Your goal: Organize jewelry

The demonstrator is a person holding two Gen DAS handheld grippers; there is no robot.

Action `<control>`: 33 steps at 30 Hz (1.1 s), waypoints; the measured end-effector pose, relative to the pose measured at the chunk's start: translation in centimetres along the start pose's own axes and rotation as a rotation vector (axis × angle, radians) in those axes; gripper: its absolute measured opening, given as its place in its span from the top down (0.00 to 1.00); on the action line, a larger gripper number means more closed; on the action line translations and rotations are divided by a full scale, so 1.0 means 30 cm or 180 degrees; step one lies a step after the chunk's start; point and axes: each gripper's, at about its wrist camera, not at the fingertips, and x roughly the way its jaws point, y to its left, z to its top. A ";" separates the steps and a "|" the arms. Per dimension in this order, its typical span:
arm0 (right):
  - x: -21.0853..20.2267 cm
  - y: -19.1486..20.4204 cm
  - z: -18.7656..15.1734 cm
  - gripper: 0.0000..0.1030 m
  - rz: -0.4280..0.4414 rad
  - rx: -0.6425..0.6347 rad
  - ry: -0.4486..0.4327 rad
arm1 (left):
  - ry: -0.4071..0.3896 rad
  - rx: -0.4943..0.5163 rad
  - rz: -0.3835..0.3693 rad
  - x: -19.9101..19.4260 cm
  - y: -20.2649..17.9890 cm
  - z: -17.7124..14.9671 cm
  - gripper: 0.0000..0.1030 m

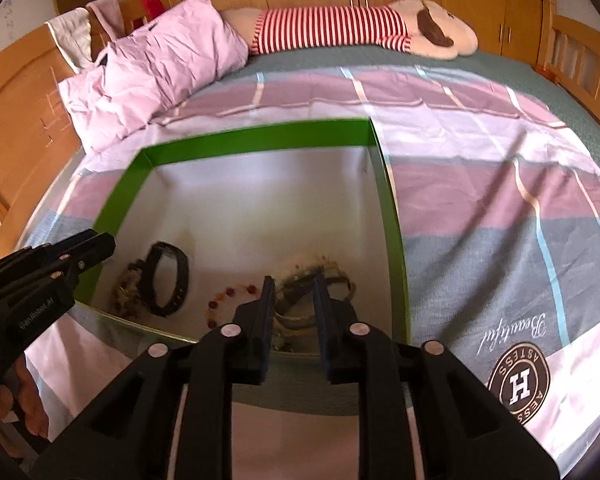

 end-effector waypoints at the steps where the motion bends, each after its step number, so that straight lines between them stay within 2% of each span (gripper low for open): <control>1: -0.004 -0.002 0.001 0.61 -0.0003 0.0016 -0.0008 | -0.0022 -0.0013 0.0015 -0.003 0.003 -0.001 0.42; 2: -0.013 -0.003 0.002 0.52 0.0010 0.0033 -0.0037 | -0.0058 -0.0018 0.0039 -0.008 0.006 -0.001 0.40; 3: -0.030 -0.001 0.005 0.48 0.0027 0.0055 -0.0087 | -0.0100 -0.0010 0.0063 -0.020 0.008 0.000 0.37; 5: -0.077 0.007 0.014 0.32 0.0055 0.0059 -0.0194 | -0.0140 0.0013 0.0062 -0.041 0.005 0.003 0.28; 6: -0.101 0.013 0.018 0.27 0.0056 0.0041 -0.0249 | -0.0168 0.0014 0.0066 -0.055 0.005 0.005 0.20; 7: -0.131 0.022 0.020 0.17 0.0039 -0.0001 -0.0326 | -0.0209 0.0007 0.0077 -0.074 0.007 0.006 0.13; 8: -0.155 0.028 0.020 0.10 0.0012 -0.0043 -0.0389 | -0.0237 0.0002 0.0084 -0.090 0.009 0.007 0.12; 10: -0.205 0.046 0.011 0.02 -0.0079 -0.0185 -0.0548 | -0.0280 0.0006 0.0107 -0.123 0.013 0.008 0.05; 13: -0.221 0.065 -0.005 0.01 -0.0207 -0.0359 -0.0592 | -0.0338 0.0019 0.0154 -0.164 0.017 0.009 0.02; 18: -0.171 0.058 -0.018 0.01 -0.0318 -0.0371 -0.0408 | -0.0248 -0.0049 0.0150 -0.181 0.026 0.013 0.02; 33: -0.177 0.031 -0.013 0.01 -0.0313 -0.0206 -0.0402 | -0.0210 -0.0133 0.0155 -0.191 0.034 0.018 0.02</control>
